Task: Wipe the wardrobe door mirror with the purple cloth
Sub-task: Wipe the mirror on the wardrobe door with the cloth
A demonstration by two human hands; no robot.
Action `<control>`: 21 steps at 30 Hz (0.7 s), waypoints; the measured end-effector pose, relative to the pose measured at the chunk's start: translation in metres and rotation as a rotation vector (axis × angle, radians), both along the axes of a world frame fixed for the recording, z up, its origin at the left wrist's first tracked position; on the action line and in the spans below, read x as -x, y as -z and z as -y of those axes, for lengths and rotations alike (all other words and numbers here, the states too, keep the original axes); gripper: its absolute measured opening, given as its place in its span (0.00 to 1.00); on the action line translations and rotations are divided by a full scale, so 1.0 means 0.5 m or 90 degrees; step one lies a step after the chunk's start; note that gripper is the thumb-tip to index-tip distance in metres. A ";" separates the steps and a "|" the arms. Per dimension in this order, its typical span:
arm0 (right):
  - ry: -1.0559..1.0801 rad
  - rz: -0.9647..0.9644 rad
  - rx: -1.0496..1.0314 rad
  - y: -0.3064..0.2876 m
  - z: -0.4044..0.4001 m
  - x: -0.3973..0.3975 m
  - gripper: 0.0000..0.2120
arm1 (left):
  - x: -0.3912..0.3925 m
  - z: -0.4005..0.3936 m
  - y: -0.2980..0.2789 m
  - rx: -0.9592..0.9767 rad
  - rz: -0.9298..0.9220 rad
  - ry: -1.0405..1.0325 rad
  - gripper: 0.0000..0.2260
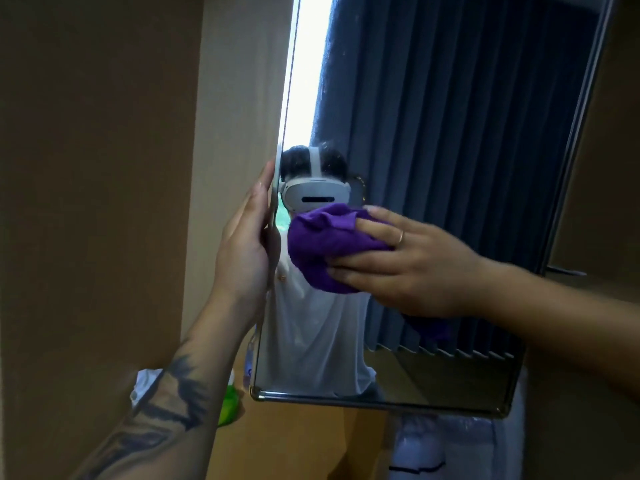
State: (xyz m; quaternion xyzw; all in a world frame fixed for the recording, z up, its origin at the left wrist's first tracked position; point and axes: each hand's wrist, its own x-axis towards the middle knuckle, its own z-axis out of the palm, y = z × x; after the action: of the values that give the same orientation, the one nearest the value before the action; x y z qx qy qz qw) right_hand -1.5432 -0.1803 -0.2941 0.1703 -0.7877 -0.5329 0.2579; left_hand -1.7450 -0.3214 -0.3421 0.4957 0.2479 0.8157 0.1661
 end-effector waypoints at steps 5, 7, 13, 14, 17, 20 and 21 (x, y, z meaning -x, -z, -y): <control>-0.012 -0.235 0.163 -0.028 -0.007 0.004 0.20 | -0.014 0.002 -0.001 -0.001 0.033 -0.028 0.15; -0.029 -0.213 0.161 0.033 -0.015 -0.004 0.19 | -0.014 0.005 -0.001 0.002 0.043 -0.053 0.16; -0.005 0.006 -0.003 0.019 -0.049 -0.055 0.20 | -0.027 0.002 -0.008 -0.025 0.052 -0.063 0.15; -0.009 -0.037 0.012 -0.003 -0.051 -0.059 0.20 | -0.030 0.002 -0.009 -0.025 0.065 -0.061 0.16; -0.002 -0.226 0.157 -0.011 -0.052 -0.076 0.19 | -0.033 0.003 -0.005 -0.011 0.055 -0.070 0.17; -0.001 -0.199 0.156 0.066 -0.057 -0.088 0.19 | -0.034 0.004 -0.004 0.002 0.029 -0.120 0.19; 0.000 -0.134 0.118 0.077 -0.061 -0.096 0.18 | -0.035 0.003 -0.004 0.001 0.025 -0.124 0.20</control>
State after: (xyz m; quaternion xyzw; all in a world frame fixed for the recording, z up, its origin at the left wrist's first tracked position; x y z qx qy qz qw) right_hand -1.4952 -0.1496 -0.3326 0.0886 -0.8021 -0.4726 0.3540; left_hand -1.7275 -0.3231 -0.3403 0.4533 0.2921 0.8372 0.0911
